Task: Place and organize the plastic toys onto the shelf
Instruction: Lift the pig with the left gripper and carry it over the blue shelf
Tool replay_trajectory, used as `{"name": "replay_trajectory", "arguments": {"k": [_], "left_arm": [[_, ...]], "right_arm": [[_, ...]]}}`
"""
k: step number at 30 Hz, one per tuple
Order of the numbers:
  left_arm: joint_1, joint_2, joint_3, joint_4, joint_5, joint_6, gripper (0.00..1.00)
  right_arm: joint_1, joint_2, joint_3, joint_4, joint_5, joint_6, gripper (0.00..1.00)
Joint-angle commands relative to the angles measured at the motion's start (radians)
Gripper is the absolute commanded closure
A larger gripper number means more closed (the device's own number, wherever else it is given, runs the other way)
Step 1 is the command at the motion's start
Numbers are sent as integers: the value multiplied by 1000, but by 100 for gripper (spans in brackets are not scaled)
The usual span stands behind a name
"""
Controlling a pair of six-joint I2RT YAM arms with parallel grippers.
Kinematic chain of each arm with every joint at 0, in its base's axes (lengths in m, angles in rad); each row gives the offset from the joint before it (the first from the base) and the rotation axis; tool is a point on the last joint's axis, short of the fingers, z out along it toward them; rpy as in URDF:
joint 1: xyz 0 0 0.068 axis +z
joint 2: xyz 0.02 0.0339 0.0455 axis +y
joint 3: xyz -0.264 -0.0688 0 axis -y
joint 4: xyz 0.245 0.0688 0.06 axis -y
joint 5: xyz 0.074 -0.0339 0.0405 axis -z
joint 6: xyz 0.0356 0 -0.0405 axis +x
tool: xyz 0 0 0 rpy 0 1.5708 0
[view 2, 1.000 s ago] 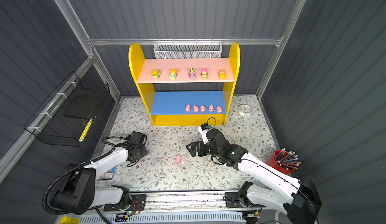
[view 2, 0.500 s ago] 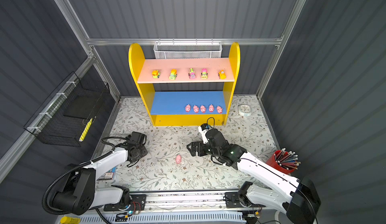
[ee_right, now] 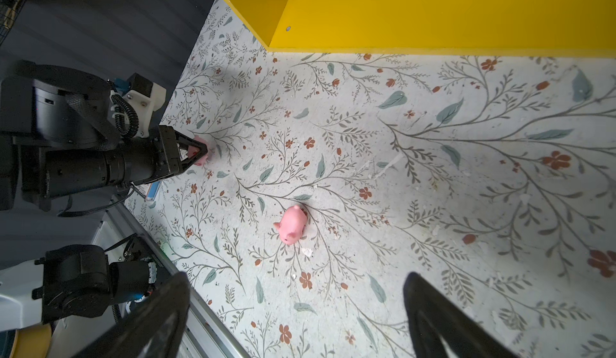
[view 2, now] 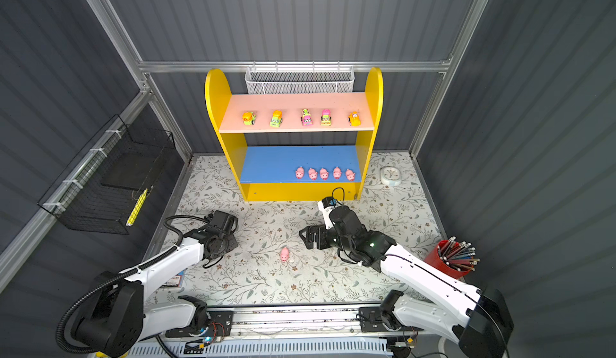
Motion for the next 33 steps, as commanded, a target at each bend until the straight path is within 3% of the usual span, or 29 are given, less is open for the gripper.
{"name": "replay_trajectory", "arguments": {"k": [1,10,23,33], "left_arm": [[-75,-16,91,-72,-50,20,80],[-260,112,315,-110,-155,62,80],[-269,405,634,-47,-142,265,79],[-248,541,854,-42,-138,359,78]], "right_arm": [[3,-29,14,-29,41,-6,1],[2,-85,21,-74,84,-10,1],[-2,-147,48,-158,140,-14,1],[-15,-146,66,-177,155,-22,1]]}}
